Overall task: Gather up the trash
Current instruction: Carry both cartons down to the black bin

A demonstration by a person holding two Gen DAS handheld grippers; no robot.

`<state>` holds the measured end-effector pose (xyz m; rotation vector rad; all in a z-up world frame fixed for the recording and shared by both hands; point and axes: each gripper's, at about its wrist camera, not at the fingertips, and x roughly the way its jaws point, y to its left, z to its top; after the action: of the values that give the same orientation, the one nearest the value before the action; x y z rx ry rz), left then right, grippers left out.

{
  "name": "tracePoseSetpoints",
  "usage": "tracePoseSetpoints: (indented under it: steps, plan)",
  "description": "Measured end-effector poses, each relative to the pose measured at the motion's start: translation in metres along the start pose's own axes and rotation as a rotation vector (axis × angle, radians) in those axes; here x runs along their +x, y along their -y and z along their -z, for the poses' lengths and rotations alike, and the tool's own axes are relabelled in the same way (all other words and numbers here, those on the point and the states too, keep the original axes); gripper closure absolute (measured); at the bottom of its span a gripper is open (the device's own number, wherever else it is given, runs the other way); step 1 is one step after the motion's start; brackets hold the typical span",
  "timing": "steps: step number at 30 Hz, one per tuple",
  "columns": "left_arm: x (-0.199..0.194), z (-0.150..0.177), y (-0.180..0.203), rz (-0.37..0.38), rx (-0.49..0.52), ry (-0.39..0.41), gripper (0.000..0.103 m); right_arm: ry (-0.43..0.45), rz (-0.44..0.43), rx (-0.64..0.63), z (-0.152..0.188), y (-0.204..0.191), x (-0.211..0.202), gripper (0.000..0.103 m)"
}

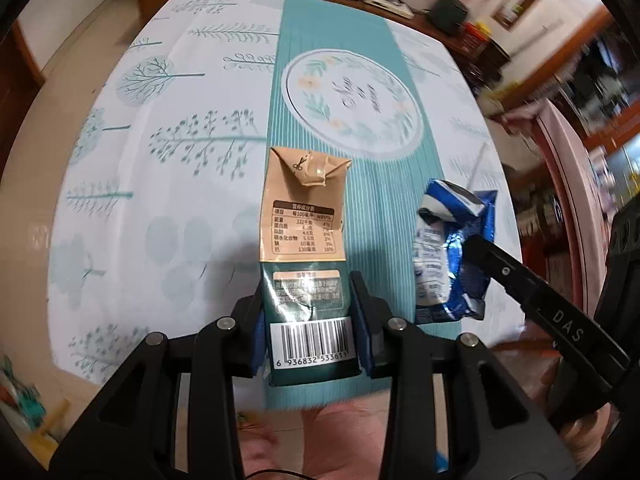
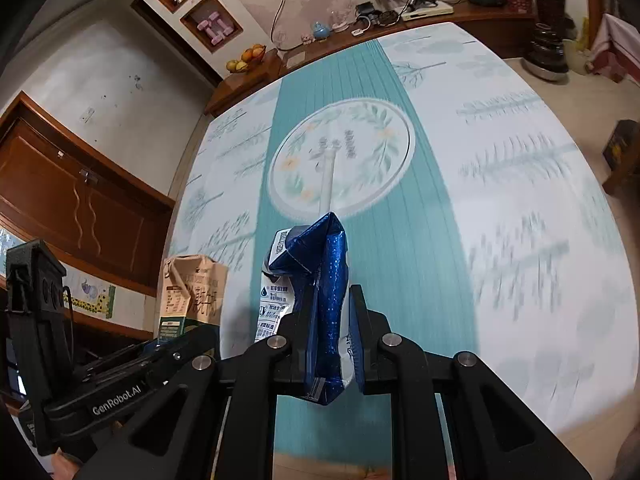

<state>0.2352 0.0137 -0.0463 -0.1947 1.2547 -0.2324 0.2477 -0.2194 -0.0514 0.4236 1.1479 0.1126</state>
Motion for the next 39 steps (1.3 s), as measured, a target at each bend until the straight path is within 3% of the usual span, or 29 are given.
tracePoseSetpoints:
  steps: [6,12,23,31,39]
  plan:
    - [-0.029,0.061,-0.012,0.032,0.079,0.007,0.071,0.022,0.021,-0.003,0.091,-0.037,-0.036,0.089]
    - [-0.035,0.107,-0.021,0.055,0.107,-0.029,0.071,-0.020,0.038,-0.005,0.158,-0.057,-0.048,0.089]
    - [-0.009,0.171,-0.006,0.039,0.153,-0.065,0.071,-0.088,0.076,0.043,0.229,-0.028,-0.040,0.089]
    - [0.050,0.228,0.002,-0.002,0.142,-0.039,0.071,-0.135,0.117,0.010,0.287,0.025,0.000,0.089]
    - [0.153,0.277,-0.015,-0.055,0.066,-0.065,0.071,-0.225,0.156,-0.035,0.342,0.086,0.076,0.089]
